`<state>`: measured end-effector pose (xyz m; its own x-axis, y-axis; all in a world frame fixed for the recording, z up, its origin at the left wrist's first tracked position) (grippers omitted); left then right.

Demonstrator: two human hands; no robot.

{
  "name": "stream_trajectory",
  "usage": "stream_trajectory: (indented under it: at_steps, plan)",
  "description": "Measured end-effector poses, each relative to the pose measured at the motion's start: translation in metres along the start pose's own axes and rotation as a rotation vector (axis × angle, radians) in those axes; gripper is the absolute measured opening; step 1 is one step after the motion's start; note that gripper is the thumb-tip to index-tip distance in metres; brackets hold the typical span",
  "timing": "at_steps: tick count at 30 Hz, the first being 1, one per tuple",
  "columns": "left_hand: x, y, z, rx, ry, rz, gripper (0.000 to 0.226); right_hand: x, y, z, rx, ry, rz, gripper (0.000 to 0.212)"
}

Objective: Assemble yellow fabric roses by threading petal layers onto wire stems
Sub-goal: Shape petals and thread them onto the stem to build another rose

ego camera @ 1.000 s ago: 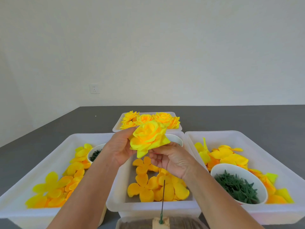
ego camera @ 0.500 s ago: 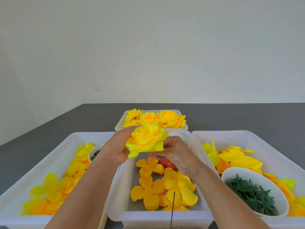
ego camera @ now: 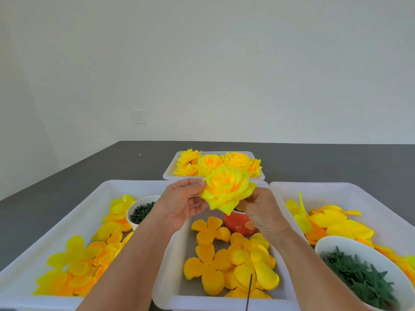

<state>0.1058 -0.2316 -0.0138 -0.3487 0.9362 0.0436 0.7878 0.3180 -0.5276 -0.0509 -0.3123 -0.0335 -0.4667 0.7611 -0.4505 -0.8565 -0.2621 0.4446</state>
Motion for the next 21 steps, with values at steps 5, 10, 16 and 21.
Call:
stream_trajectory:
  at_steps: [5, 10, 16, 21]
  plan:
    - [0.002, 0.002, 0.001, -0.042, -0.083, 0.006, 0.012, 0.003, 0.001, -0.001, 0.085, 0.09, -0.024, 0.008]
    - [0.006, -0.001, 0.0, -0.007, -0.095, 0.013, 0.008, 0.0, 0.002, 0.006, 0.059, 0.056, -0.091, 0.013]
    - [0.009, -0.006, 0.001, 0.076, -0.041, -0.015, 0.008, 0.0, 0.004, 0.008, -0.087, 0.07, -0.134, 0.013]
    - [0.01, -0.008, -0.001, -0.008, -0.043, -0.046, 0.034, 0.001, 0.0, 0.003, -0.284, -0.15, -0.088, 0.016]
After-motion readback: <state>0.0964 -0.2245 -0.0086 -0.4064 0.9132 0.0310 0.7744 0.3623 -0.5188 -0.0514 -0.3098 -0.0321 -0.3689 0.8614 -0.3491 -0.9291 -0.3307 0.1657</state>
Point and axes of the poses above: each hand's wrist, its own x-axis away from the middle knuckle, its own y-axis out of the back of the hand, z = x × y, the point moved 2 cm from there along -x, towards the middle knuckle, and after that the axes turned 13 degrees about x, right-handed, at the moved point
